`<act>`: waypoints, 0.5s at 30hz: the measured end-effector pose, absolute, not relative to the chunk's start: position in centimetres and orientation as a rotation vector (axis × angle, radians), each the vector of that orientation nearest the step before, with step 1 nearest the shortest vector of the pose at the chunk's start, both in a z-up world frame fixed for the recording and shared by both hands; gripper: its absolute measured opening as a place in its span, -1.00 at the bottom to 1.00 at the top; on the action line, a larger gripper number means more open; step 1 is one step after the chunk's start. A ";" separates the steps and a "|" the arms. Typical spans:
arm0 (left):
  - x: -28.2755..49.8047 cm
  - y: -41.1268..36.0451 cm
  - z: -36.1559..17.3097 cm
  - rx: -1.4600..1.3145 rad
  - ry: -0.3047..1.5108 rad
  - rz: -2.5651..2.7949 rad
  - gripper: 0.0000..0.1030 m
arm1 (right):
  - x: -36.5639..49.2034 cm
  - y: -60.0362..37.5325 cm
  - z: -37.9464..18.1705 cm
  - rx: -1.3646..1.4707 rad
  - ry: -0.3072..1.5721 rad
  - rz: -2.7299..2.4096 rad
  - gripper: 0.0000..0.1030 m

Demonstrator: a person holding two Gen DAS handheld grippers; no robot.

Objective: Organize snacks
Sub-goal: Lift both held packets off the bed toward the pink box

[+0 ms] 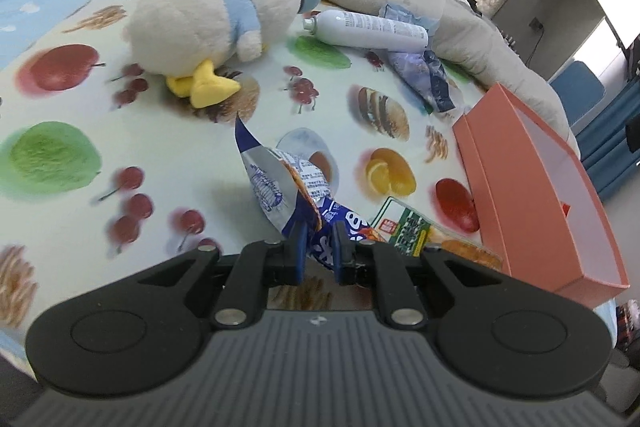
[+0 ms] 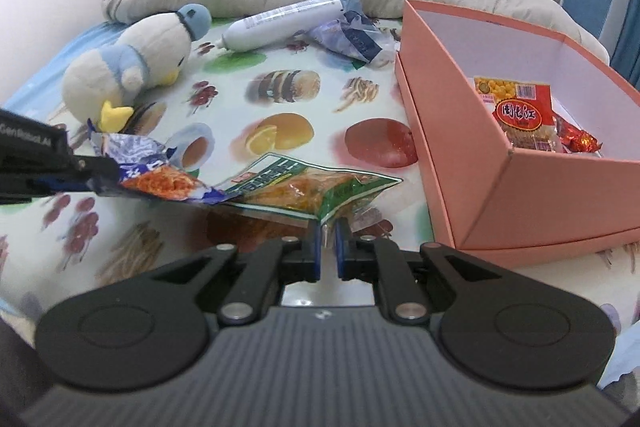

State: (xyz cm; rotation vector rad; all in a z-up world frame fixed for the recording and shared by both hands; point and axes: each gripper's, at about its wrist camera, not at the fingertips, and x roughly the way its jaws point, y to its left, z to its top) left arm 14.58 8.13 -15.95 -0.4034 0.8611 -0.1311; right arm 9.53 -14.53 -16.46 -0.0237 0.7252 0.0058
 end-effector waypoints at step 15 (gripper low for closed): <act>13.3 9.5 -10.7 -0.390 0.814 -0.122 -0.71 | 8.5 -14.1 -11.3 -0.055 0.662 0.043 -0.81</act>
